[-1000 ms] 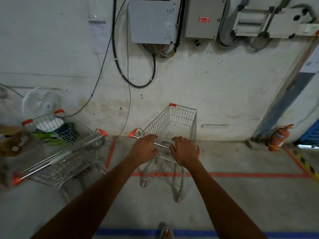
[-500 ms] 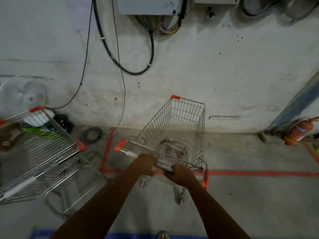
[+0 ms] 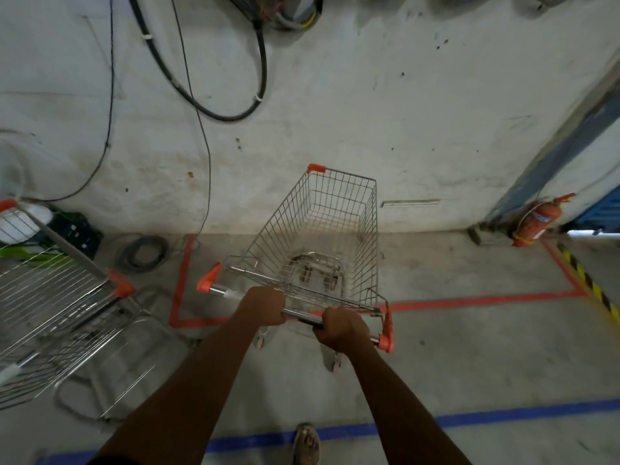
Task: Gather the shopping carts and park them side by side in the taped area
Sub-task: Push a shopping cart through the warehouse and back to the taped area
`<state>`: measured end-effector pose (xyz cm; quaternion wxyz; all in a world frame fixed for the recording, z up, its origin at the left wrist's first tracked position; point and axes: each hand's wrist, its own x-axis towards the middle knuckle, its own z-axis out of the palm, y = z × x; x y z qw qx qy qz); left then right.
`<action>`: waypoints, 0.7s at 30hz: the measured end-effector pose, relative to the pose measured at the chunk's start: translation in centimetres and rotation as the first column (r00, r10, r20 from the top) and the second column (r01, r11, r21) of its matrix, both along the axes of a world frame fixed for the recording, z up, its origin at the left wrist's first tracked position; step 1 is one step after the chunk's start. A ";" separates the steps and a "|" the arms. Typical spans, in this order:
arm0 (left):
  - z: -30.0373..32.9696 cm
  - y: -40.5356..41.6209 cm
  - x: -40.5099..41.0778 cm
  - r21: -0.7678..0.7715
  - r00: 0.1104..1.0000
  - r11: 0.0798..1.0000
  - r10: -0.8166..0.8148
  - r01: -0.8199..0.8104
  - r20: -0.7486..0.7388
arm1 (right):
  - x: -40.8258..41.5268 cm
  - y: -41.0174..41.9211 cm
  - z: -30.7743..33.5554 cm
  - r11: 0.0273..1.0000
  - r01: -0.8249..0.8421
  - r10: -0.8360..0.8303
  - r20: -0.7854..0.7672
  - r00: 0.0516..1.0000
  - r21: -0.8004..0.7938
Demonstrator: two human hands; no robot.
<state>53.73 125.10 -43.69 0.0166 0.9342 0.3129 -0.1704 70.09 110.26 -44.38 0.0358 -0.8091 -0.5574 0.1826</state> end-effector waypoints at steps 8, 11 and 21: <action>0.1 -1.9 -0.4 0.020 1.000 1.000 -0.013 0.013 -0.009 | 0.3 -1.6 -0.3 0.999 -0.044 0.044 -0.025 0.999 -0.023; -0.1 -3.7 -0.8 0.049 1.000 0.999 0.018 -0.019 0.010 | 0.9 -2.3 -0.3 0.992 -0.113 0.109 -0.071 0.992 -0.060; 0.3 -11.0 1.6 -0.011 0.967 0.968 0.252 -0.252 0.022 | 7.0 -4.9 -1.5 0.905 -0.424 0.422 -0.063 0.904 -0.024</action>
